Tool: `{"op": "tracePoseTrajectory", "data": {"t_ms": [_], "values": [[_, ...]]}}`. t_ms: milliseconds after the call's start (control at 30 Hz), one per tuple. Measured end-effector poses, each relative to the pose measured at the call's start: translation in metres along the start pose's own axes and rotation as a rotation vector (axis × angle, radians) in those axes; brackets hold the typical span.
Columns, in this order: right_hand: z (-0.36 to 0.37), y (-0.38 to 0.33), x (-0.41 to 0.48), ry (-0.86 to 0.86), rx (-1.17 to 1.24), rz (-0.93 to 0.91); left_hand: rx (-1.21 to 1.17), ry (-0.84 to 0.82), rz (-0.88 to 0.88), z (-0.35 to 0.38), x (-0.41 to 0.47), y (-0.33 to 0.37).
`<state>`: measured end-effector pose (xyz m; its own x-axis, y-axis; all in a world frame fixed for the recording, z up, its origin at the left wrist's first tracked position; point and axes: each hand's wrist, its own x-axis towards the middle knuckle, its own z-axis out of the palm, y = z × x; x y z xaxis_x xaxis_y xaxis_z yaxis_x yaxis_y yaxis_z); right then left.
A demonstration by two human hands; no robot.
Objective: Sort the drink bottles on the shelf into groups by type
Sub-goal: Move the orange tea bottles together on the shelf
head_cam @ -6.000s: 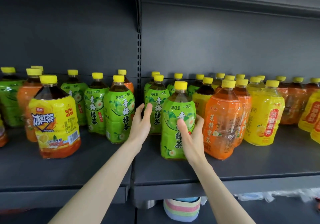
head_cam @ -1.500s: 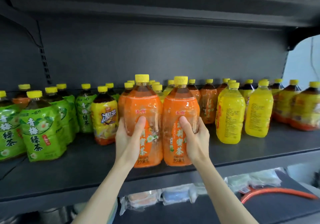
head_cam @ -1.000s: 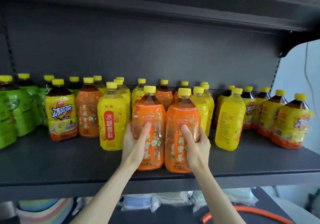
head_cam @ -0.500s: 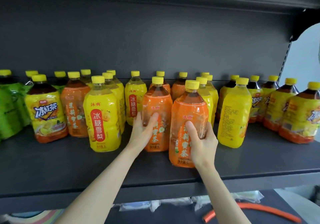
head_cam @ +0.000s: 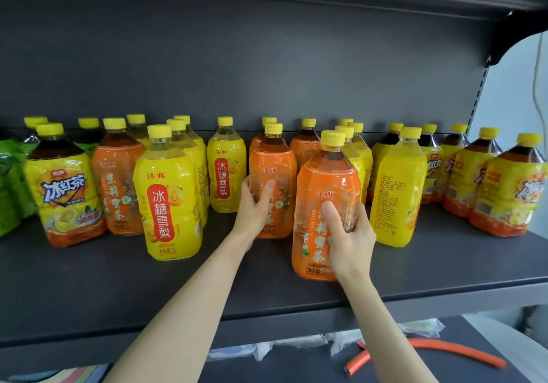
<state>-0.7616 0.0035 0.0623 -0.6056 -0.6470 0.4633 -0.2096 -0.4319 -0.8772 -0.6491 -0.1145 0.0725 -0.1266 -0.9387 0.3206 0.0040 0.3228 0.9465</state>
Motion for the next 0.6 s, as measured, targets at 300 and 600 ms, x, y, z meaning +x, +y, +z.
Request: {"op": "tracePoseTrajectory", "data": {"t_ms": [300,600], "values": [[0.0,0.004,0.001,0.008,-0.011,-0.001,-0.062,-0.002,0.026,0.008,0.008,-0.004],[-0.001,0.005,0.002,-0.006,-0.001,-0.002,-0.026,-0.007,0.033,0.01,0.021,-0.009]]}}
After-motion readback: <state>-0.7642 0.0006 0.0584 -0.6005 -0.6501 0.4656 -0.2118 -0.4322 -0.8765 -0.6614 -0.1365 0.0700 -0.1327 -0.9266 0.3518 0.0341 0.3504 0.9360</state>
